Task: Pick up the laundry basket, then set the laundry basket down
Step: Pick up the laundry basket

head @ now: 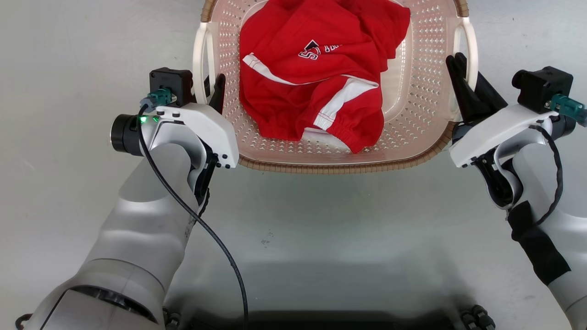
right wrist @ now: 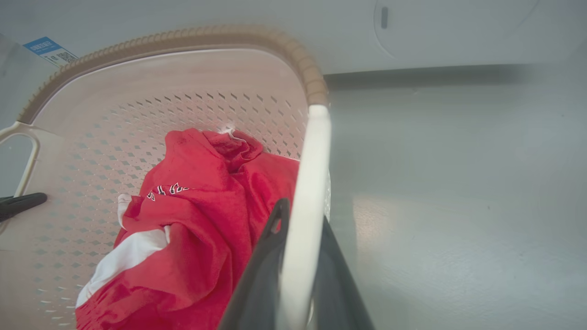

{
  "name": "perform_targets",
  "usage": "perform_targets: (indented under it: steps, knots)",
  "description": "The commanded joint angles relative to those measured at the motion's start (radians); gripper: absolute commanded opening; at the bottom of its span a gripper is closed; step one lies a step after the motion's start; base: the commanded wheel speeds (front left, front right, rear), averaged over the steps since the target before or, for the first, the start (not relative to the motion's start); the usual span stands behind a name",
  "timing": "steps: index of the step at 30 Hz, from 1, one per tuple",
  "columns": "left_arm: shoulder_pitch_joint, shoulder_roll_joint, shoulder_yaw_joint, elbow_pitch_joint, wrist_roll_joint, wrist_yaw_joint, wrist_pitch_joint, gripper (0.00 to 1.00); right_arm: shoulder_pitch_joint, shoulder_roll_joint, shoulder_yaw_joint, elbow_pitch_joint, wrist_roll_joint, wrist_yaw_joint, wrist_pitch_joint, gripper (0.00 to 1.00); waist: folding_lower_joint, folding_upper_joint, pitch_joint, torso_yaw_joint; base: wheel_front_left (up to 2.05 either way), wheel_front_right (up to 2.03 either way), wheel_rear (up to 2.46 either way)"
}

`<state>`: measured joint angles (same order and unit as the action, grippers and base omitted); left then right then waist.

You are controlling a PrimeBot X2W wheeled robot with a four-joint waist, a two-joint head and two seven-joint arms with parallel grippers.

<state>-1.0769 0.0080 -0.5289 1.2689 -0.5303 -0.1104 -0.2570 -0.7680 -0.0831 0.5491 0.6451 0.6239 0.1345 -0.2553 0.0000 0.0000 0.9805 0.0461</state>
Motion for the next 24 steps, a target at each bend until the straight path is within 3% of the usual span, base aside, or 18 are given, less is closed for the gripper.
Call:
perform_targets:
  steps: [1,24]
  knots:
    - [0.007,0.042,0.001,0.003,-0.007,0.001,-0.004,0.00,0.023,-0.014,0.009,0.000,0.001,-0.004,-0.006,0.00,0.0000,0.0000,0.000,-0.001,0.00,0.00,0.00]
    - [0.021,0.042,-0.039,0.019,-0.049,0.012,0.017,0.00,-0.002,-0.011,0.042,0.090,0.003,-0.004,-0.006,0.00,0.0000,0.0000,-0.028,-0.006,0.00,0.00,0.00]
